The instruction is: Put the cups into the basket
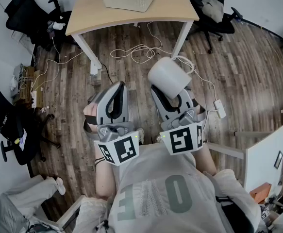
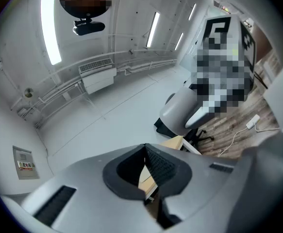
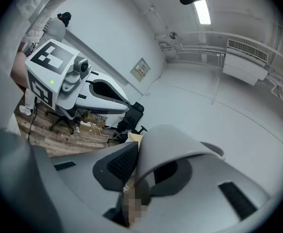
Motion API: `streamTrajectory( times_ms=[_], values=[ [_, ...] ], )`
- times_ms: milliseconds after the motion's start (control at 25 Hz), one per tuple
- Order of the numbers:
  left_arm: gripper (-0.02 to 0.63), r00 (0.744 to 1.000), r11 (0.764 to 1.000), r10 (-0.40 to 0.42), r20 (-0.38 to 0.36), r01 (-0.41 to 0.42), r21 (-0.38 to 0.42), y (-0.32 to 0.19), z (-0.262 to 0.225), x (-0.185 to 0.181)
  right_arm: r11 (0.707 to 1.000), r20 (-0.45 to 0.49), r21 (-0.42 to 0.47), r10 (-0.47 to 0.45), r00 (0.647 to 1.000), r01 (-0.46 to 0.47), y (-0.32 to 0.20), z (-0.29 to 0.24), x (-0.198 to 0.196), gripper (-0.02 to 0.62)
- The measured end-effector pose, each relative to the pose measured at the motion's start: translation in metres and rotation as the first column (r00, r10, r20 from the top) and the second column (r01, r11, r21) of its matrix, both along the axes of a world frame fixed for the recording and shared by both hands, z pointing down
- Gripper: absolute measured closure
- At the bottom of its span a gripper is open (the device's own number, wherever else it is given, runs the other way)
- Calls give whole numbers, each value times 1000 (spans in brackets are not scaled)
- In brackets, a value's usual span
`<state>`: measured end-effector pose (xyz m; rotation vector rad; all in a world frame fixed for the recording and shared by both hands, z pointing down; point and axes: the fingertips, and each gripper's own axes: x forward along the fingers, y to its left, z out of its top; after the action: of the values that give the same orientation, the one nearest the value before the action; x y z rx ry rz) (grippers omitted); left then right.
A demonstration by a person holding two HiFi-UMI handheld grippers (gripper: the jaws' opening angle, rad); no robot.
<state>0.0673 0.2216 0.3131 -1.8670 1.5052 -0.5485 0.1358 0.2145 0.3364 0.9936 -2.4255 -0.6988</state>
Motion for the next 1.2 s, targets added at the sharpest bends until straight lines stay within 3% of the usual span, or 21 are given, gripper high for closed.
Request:
streamTrajectory(
  times_ms=[720,1200],
  values=[
    [597,999,1000,23,-42,-24,-8,1,5,-51,1000,-21,0,-19,1000,19,8,6,-54,529],
    [597,993,998,48,-112,-51,-30,-23,17,-110,997,-50,-32,65,997,-67,-21,20,-89,529]
  ],
)
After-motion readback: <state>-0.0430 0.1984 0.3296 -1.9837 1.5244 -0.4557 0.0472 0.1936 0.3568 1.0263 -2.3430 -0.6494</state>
